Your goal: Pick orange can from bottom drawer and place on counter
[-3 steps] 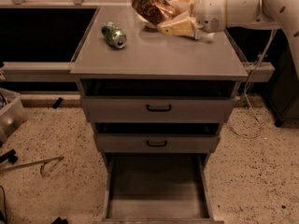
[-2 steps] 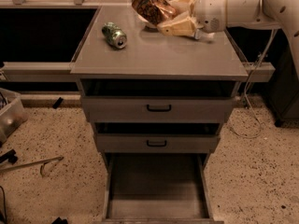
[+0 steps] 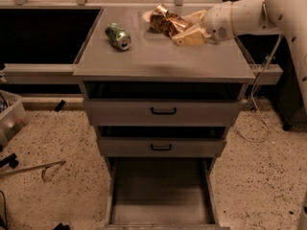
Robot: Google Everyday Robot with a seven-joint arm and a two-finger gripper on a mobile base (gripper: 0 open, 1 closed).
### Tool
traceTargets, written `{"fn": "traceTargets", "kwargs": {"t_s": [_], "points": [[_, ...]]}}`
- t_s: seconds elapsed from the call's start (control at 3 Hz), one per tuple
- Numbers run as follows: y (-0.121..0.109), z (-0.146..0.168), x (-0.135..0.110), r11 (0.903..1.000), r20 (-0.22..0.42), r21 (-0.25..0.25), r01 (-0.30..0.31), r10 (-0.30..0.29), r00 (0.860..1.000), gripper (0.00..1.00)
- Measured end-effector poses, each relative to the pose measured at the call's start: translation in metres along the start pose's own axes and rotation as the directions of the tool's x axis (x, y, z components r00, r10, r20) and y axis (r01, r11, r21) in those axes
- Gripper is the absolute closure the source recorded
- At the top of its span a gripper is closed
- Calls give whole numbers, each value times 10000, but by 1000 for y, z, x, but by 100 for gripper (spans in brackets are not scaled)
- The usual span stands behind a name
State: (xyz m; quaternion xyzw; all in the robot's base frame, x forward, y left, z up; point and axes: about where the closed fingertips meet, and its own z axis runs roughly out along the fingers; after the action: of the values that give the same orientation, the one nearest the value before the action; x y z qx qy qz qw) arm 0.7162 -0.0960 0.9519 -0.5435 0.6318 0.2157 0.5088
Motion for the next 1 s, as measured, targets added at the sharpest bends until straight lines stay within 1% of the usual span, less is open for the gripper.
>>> {"fn": "traceTargets", "kwargs": {"t_s": [0.33, 0.67, 1.0], "points": [[-19, 6, 44, 9964, -698, 198, -820, 832, 9941, 100], [-29, 14, 74, 9912, -1272, 222, -1307, 1325, 9830, 100], [-29, 22, 96, 9861, -1787, 107, -1658, 1650, 9700, 100]]}}
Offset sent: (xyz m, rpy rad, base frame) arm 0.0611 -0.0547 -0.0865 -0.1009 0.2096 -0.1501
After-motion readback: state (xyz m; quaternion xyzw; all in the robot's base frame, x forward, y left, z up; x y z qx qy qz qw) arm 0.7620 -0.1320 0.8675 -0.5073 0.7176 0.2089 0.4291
